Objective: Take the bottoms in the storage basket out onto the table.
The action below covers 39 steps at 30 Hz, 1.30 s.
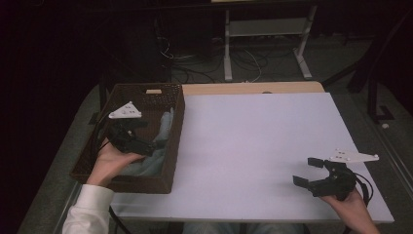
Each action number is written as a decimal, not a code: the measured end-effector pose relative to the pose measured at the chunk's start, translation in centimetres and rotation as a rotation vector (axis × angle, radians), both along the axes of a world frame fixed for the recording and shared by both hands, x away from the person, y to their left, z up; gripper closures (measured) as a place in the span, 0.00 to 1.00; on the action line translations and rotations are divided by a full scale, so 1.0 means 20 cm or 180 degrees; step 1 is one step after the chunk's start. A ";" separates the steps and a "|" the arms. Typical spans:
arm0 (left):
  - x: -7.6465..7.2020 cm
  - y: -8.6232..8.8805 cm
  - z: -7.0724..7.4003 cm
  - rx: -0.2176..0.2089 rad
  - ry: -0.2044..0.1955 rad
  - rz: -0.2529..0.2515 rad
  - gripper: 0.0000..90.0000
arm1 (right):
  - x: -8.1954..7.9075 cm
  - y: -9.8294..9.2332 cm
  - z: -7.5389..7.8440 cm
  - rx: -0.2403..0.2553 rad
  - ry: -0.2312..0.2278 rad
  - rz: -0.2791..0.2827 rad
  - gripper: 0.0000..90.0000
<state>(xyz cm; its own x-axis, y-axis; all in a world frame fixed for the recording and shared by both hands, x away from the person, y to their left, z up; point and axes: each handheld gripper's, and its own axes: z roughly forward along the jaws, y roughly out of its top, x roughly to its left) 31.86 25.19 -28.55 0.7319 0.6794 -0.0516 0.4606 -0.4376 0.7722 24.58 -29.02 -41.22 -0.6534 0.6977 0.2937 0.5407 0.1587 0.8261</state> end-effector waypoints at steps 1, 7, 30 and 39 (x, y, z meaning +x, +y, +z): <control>0.01 0.00 0.00 -0.0013 0.0009 0.0016 0.00 | 0.00 0.00 0.00 0.0001 0.0003 0.0003 0.00; 0.05 0.01 -0.01 0.0057 0.0087 0.0046 0.00 | 0.00 0.00 0.00 -0.0002 0.0003 0.0007 0.00; 0.15 0.08 -0.10 0.0384 0.0422 0.0208 0.00 | 0.00 0.00 0.00 -0.0010 0.0002 0.0013 0.00; 0.20 0.13 -0.13 0.0394 0.0560 0.0299 0.00 | 0.00 0.00 0.00 -0.0014 0.0013 0.0016 0.00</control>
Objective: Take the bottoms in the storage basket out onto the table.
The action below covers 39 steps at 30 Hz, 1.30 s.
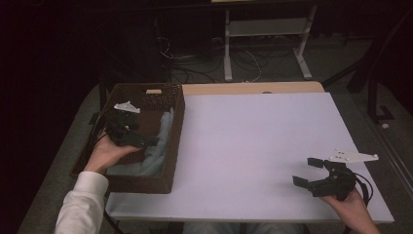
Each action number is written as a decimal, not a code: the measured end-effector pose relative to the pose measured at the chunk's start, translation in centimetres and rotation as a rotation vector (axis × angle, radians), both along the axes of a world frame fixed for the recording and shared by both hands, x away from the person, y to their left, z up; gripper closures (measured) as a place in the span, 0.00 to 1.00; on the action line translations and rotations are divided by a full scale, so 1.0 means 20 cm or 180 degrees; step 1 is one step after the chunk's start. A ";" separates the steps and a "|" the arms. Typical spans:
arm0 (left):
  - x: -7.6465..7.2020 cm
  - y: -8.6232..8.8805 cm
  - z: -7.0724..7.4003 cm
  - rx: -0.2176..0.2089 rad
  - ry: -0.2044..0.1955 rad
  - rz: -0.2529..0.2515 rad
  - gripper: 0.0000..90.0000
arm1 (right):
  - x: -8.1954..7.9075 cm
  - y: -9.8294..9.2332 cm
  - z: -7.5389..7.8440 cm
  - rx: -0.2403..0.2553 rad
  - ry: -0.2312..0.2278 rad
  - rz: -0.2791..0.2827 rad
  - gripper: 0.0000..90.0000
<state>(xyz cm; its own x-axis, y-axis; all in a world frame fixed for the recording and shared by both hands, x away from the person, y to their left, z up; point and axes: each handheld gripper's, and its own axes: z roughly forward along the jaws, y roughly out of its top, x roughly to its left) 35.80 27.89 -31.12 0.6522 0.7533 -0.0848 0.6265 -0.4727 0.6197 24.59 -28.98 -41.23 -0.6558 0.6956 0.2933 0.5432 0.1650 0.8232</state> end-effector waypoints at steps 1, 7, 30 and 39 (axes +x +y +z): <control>0.00 0.00 0.00 0.0004 0.0020 0.0003 0.00 | 0.00 0.00 0.00 -0.0002 -0.0003 0.0002 0.00; 0.02 -0.01 -0.04 0.0122 0.0166 -0.0083 0.00 | 0.00 0.00 0.00 -0.0002 0.0001 0.0000 0.00; 0.05 -0.05 -0.21 0.0324 0.0679 -0.0259 0.00 | 0.00 0.01 0.00 -0.0036 0.0007 0.0012 0.00; 0.06 -0.07 -0.27 0.0454 0.0876 -0.0382 0.00 | 0.00 0.01 0.00 -0.0051 0.0002 0.0025 0.00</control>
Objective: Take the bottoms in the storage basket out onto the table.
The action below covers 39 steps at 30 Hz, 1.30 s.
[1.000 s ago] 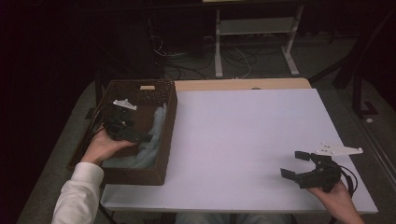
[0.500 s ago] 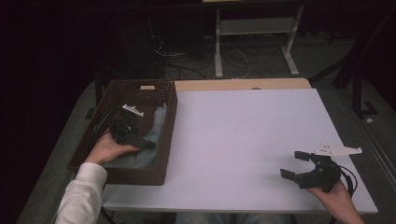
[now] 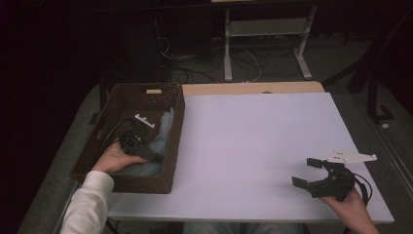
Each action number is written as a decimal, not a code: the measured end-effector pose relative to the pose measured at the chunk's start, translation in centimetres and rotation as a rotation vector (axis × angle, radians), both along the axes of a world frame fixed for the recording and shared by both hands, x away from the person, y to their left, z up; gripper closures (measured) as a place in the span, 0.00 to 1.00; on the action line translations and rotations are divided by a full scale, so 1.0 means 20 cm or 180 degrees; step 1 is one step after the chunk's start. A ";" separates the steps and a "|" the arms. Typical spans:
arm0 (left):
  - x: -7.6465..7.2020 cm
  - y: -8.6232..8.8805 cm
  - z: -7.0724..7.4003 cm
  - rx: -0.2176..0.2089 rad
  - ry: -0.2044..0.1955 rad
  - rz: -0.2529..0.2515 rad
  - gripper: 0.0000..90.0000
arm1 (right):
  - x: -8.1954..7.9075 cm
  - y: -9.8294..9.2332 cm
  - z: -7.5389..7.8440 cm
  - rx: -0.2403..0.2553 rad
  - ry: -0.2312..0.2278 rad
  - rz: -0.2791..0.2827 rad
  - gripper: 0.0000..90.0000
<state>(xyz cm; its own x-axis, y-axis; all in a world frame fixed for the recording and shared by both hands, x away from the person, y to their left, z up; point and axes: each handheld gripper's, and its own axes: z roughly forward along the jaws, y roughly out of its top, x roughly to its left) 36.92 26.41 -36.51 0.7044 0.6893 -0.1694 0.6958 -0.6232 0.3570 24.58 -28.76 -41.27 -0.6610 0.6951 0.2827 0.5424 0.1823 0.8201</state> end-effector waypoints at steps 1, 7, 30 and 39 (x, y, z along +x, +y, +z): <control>0.00 0.00 -0.01 0.0013 0.0009 -0.0003 0.00 | 0.00 0.00 0.00 -0.0001 0.0003 0.0000 0.00; 0.00 -0.01 -0.03 0.0101 0.0080 -0.0050 0.00 | 0.00 0.00 0.00 -0.0001 0.0004 -0.0001 0.00; 0.02 0.00 -0.11 0.0341 0.0272 0.0068 0.00 | 0.00 0.00 0.00 0.0007 -0.0001 -0.0003 0.00; 0.02 0.00 -0.11 0.0311 0.0337 0.0067 0.12 | 0.00 0.00 0.00 0.0010 -0.0002 -0.0004 0.00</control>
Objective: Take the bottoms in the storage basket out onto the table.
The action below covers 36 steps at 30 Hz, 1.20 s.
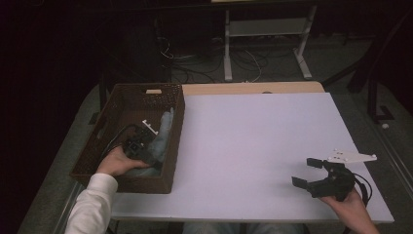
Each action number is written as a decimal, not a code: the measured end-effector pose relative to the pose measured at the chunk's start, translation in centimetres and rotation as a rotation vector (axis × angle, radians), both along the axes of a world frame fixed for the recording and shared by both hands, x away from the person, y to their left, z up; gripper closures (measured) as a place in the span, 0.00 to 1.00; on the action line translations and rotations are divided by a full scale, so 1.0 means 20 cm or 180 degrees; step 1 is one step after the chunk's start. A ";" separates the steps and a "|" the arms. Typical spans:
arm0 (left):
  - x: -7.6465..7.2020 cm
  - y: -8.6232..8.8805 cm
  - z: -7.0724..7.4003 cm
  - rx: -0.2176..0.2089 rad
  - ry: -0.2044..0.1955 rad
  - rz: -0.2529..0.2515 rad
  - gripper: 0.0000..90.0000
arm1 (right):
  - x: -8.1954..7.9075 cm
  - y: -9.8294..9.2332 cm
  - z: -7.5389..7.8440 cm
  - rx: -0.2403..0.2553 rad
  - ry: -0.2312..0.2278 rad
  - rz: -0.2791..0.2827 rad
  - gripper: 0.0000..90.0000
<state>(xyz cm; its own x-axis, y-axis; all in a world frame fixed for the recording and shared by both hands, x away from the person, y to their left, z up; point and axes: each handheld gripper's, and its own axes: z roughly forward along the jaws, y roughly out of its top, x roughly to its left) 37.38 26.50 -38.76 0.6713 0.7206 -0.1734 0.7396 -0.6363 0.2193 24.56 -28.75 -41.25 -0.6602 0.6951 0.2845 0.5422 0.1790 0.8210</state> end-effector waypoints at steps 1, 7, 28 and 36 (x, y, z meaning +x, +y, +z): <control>0.00 0.00 0.00 -0.0005 0.0007 0.0003 0.15 | 0.00 0.00 0.00 -0.0003 -0.0001 -0.0002 0.00; 0.00 0.01 0.01 -0.0039 0.0055 0.0003 0.37 | 0.00 0.00 0.00 0.0004 -0.0023 -0.0009 0.00; 0.04 0.09 0.13 -0.0362 0.0112 0.0224 0.74 | 0.00 -0.01 0.00 0.0013 -0.0018 -0.0021 0.00; 0.04 0.13 0.21 -0.0398 0.0071 0.0320 0.74 | 0.01 -0.01 0.00 0.0012 -0.0021 -0.0007 0.00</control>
